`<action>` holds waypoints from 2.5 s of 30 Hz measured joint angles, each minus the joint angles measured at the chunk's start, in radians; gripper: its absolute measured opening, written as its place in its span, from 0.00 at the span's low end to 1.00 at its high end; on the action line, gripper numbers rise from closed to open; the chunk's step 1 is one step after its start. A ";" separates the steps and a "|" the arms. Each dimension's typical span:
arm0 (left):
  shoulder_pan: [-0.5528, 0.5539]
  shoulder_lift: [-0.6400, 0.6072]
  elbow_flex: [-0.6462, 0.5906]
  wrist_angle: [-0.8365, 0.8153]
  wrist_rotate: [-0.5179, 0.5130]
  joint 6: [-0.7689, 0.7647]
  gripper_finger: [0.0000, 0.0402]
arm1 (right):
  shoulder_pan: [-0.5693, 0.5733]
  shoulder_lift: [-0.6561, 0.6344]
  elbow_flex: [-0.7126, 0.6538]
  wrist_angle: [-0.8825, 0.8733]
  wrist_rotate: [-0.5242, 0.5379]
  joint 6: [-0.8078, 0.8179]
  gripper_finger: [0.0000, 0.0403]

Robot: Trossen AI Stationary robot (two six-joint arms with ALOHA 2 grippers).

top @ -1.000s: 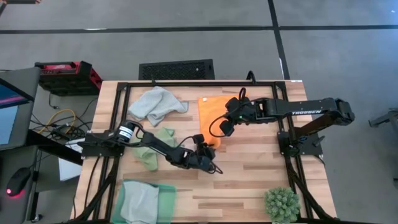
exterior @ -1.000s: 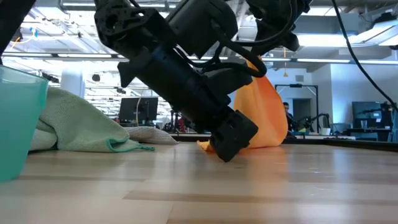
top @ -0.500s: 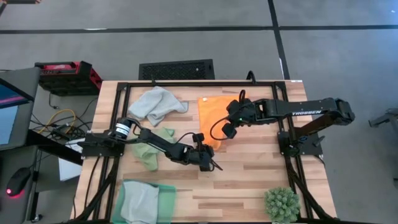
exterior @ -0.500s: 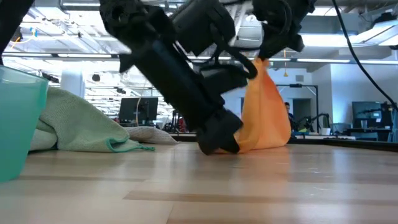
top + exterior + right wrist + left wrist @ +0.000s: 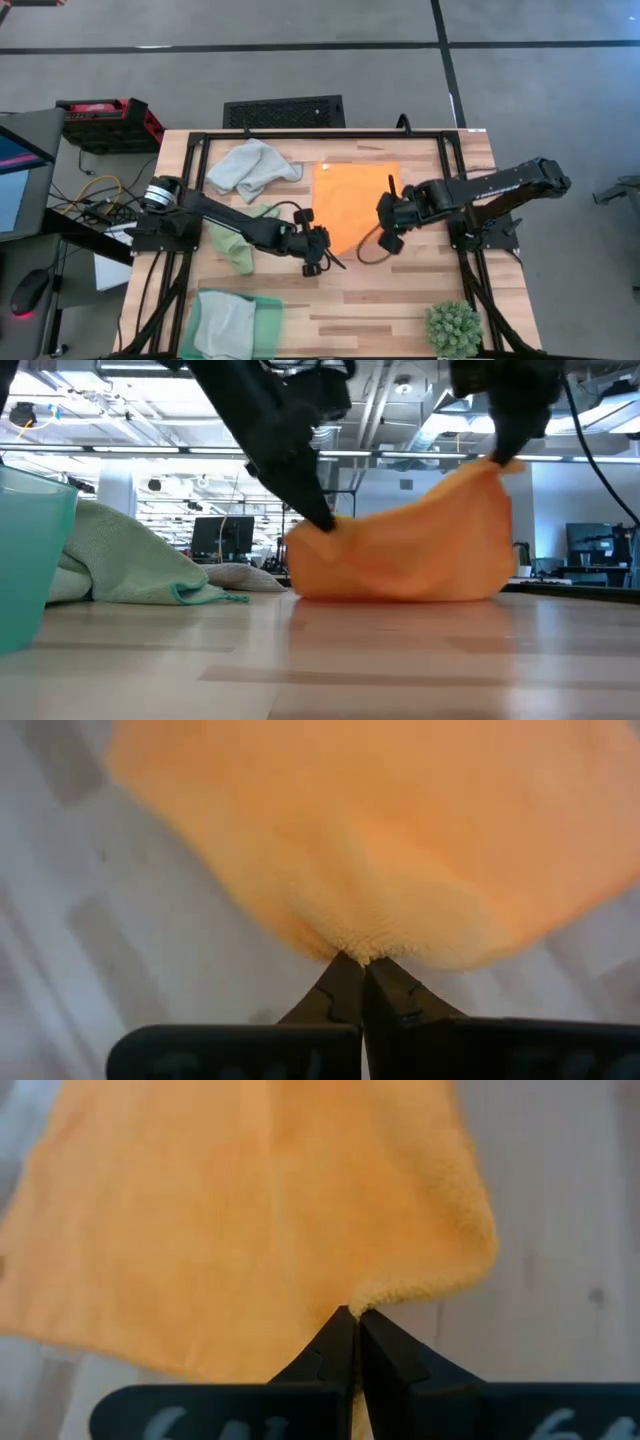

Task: Fold microfiber towels
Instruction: Fold the yellow microfiber cloth

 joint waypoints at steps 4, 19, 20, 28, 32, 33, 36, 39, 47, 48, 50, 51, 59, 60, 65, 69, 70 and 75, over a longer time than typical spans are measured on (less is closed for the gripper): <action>0.000 -0.046 0.000 -0.099 0.065 -0.075 0.00 | 0.075 0.000 -0.024 -0.014 -0.039 0.048 0.03; 0.011 -0.063 0.002 -0.155 0.000 -0.144 0.00 | 0.140 0.001 -0.130 0.006 -0.017 0.189 0.03; 0.018 -0.062 0.001 -0.164 -0.018 -0.153 0.00 | 0.120 0.001 -0.139 0.015 0.003 0.196 0.03; 0.096 -0.062 0.001 -0.157 -0.071 -0.165 0.00 | -0.060 0.001 -0.204 0.038 0.113 0.175 0.03; 0.142 -0.062 -0.008 -0.143 -0.071 -0.157 0.00 | -0.148 0.001 -0.238 0.094 0.116 0.106 0.03; 0.154 -0.062 -0.010 -0.144 -0.077 -0.156 0.00 | -0.169 0.001 -0.246 0.114 0.117 0.092 0.03; 0.189 -0.062 -0.019 -0.140 -0.094 -0.155 0.00 | -0.228 0.001 -0.266 0.153 0.123 0.044 0.03; 0.217 -0.060 -0.028 -0.129 -0.084 -0.146 0.00 | -0.279 0.001 -0.290 0.193 0.133 0.000 0.03; 0.256 -0.020 -0.039 -0.070 -0.087 -0.087 0.00 | -0.349 0.001 -0.302 0.228 0.135 -0.069 0.03; 0.260 -0.013 -0.037 -0.047 -0.088 -0.079 0.00 | -0.356 0.001 -0.302 0.222 0.137 -0.070 0.03; 0.270 -0.005 -0.037 -0.036 -0.088 -0.075 0.00 | -0.367 0.001 -0.305 0.220 0.136 -0.070 0.03; 0.274 -0.002 -0.039 -0.038 -0.090 -0.075 0.00 | -0.369 0.001 -0.304 0.230 0.138 -0.071 0.03; 0.309 0.004 -0.037 -0.015 -0.094 -0.064 0.00 | -0.396 0.001 -0.303 0.242 0.191 -0.070 0.03; 0.313 0.004 -0.037 -0.013 -0.094 -0.059 0.00 | -0.399 0.001 -0.303 0.242 0.191 -0.070 0.03; 0.330 0.004 -0.037 -0.008 -0.091 -0.064 0.00 | -0.413 0.001 -0.303 0.254 0.190 -0.070 0.04; 0.344 0.004 -0.037 -0.012 -0.092 -0.067 0.00 | -0.413 0.001 -0.303 0.282 0.191 -0.070 0.06; 0.347 0.004 -0.037 -0.012 -0.092 -0.068 0.00 | -0.413 0.001 -0.303 0.290 0.191 -0.069 0.07; 0.368 0.004 -0.037 -0.012 -0.093 -0.088 0.02 | -0.413 0.001 -0.303 0.306 0.191 -0.070 0.11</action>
